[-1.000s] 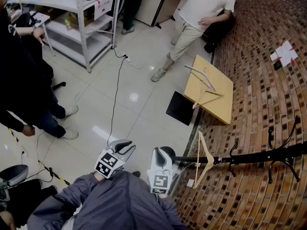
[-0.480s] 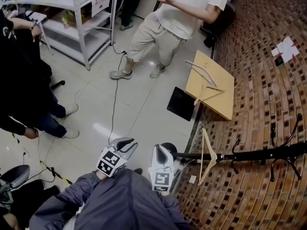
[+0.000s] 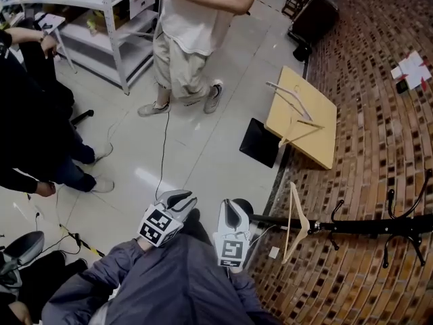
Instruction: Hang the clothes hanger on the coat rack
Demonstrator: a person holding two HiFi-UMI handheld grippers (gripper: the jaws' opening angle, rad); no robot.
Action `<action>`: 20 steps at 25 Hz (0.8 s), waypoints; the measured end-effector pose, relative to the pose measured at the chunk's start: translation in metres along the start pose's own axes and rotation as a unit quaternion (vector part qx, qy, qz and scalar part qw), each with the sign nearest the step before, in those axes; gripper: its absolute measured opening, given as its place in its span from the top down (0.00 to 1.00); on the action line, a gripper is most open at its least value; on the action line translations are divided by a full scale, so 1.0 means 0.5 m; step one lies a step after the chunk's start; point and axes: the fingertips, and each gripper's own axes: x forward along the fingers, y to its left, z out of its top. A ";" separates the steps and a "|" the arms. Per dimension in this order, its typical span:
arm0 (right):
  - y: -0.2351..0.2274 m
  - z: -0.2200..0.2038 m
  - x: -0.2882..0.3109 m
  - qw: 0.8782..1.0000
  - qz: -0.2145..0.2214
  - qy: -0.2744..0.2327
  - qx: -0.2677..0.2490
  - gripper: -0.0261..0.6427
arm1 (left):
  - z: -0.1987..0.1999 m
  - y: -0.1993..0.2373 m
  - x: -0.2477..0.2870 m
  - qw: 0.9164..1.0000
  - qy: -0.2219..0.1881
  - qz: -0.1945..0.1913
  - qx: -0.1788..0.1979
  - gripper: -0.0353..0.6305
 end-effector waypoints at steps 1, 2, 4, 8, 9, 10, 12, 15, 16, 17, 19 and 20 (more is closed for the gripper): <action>-0.008 0.000 0.009 1.000 0.000 0.000 0.000 0.94 | 0.007 0.006 0.007 1.000 -0.002 0.001 0.001 0.83; -0.016 0.001 0.020 1.000 0.000 0.000 -0.001 0.94 | 0.014 0.014 0.015 1.000 -0.003 0.003 0.001 0.83; -0.037 0.003 0.046 1.000 0.000 0.001 -0.003 0.94 | 0.023 0.030 0.034 1.000 0.002 0.005 -0.001 0.83; -0.093 0.007 0.120 1.000 0.003 0.002 -0.007 0.92 | 0.048 0.076 0.093 1.000 0.011 0.007 -0.005 0.83; -0.111 0.008 0.142 1.000 0.004 0.003 -0.009 0.92 | 0.057 0.090 0.113 1.000 0.013 0.008 -0.006 0.83; -0.130 0.009 0.165 1.000 0.004 0.003 -0.010 0.92 | 0.069 0.104 0.135 1.000 0.014 0.009 -0.006 0.83; -0.174 0.010 0.214 1.000 0.005 0.004 -0.009 0.91 | 0.100 0.135 0.187 1.000 0.014 0.010 -0.006 0.83; -0.253 0.023 0.303 1.000 0.010 0.002 -0.005 0.91 | 0.165 0.185 0.279 1.000 0.016 0.009 -0.002 0.83; -0.281 0.029 0.329 1.000 0.011 0.002 -0.003 0.90 | 0.192 0.200 0.309 1.000 0.016 0.010 0.000 0.83; -0.309 0.035 0.354 1.000 0.012 0.002 -0.002 0.90 | 0.219 0.213 0.340 1.000 0.018 0.010 0.002 0.83; -0.367 0.042 0.402 1.000 0.012 0.004 0.004 0.90 | 0.262 0.234 0.404 1.000 0.024 0.005 0.005 0.83; -0.393 0.044 0.426 1.000 0.013 0.006 0.008 0.90 | 0.283 0.245 0.434 1.000 0.026 0.004 0.007 0.83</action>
